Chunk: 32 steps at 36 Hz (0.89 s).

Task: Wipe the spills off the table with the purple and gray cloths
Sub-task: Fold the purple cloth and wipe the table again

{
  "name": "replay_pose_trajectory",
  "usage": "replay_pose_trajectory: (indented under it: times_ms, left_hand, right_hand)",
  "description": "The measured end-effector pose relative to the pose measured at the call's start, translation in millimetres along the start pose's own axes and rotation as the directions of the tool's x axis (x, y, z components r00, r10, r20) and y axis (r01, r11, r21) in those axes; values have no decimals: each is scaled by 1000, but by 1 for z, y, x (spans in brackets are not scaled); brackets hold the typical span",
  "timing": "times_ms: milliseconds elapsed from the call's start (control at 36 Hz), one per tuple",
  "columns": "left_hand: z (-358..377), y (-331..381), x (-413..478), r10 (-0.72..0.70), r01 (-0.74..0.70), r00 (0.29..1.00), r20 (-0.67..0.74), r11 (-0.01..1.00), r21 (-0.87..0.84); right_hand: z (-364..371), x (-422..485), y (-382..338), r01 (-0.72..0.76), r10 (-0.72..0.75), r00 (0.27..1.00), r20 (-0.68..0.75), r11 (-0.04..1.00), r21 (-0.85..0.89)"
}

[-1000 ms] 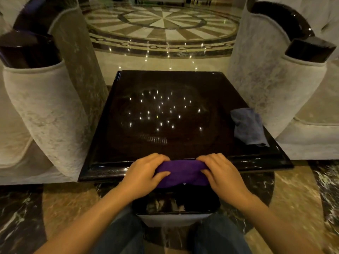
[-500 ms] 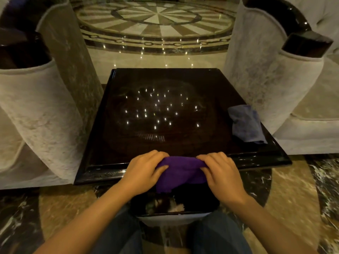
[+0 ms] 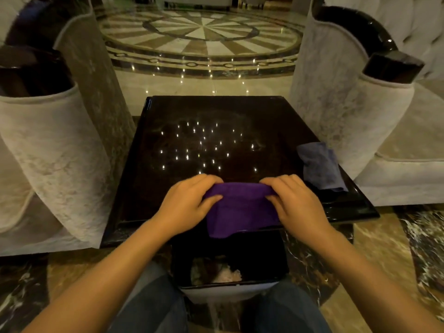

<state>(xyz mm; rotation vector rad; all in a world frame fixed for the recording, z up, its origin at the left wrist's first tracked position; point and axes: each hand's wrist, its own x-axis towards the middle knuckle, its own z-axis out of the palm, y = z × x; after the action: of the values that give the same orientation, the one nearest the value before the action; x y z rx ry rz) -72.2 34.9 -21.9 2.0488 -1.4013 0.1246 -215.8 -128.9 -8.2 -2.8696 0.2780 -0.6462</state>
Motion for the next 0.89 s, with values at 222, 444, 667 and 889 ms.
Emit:
replay_pose_trajectory:
  times_ms: [222,444,667,889]
  left_hand:
    - [-49,6,61,115,-99,973,-200,991,92]
    - [-10,-21,49,-112,113,993,24,992,-62]
    - [21,-51,41,-384,444,893,235,837,-320]
    - [42,-61,58,-469,507,820,329,861,-38]
  right_hand:
    - [-42,59,4,63,-63,973,-224,998,-7]
    - [-1,50,26,-72,60,984,169,995,67]
    - [25,48,40,-262,134,911,391,918,298]
    - [53,60,48,-161,151,857,493,987,-23]
